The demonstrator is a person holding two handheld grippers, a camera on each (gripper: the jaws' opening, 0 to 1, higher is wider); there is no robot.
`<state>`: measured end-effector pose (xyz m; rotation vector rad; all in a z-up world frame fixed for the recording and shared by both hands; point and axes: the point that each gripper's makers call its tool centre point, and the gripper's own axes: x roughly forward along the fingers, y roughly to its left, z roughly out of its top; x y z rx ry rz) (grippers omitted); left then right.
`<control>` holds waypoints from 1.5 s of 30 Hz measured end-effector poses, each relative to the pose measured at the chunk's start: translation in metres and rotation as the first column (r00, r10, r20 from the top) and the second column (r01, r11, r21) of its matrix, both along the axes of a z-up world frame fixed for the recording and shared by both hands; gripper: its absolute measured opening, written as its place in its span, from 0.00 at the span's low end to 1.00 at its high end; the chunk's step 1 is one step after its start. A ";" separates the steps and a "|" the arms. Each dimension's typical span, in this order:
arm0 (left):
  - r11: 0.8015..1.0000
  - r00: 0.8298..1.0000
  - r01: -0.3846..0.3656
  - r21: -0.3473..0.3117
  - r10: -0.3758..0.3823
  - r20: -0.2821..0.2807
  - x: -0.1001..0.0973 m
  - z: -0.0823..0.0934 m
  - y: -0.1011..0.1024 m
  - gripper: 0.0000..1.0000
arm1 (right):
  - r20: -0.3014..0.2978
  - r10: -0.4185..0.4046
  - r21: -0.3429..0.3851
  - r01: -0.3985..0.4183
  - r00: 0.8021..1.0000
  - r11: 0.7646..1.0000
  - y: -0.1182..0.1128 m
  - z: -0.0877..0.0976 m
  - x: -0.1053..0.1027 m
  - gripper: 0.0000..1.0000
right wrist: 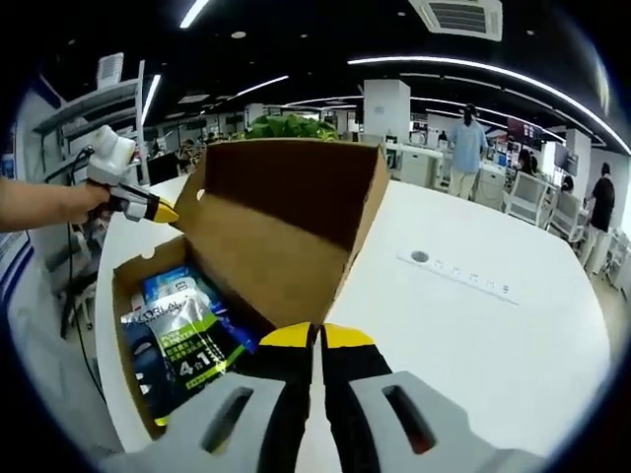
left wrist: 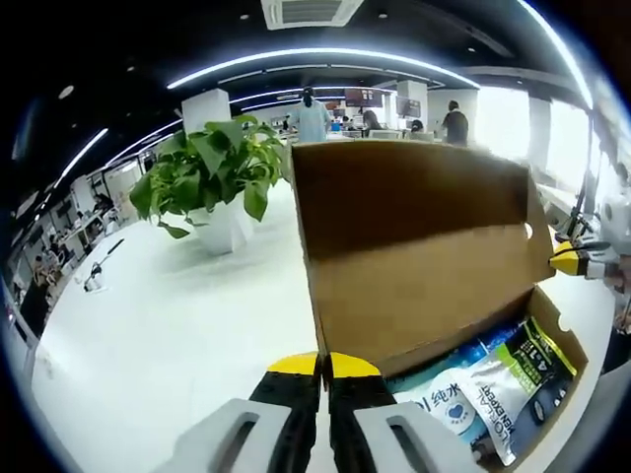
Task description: Operate the shoe box by opening the lid, removing the specified soft item, and placing it in the target area until the item is outside and the box remains undamaged.
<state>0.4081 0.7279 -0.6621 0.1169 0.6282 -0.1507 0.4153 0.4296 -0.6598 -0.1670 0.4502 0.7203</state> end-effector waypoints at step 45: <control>0.997 0.997 0.041 0.072 -0.037 -0.065 0.031 -0.020 -0.003 0.01 | -0.050 0.002 -0.014 -0.003 0.999 1.000 -0.009 -0.024 0.030 0.03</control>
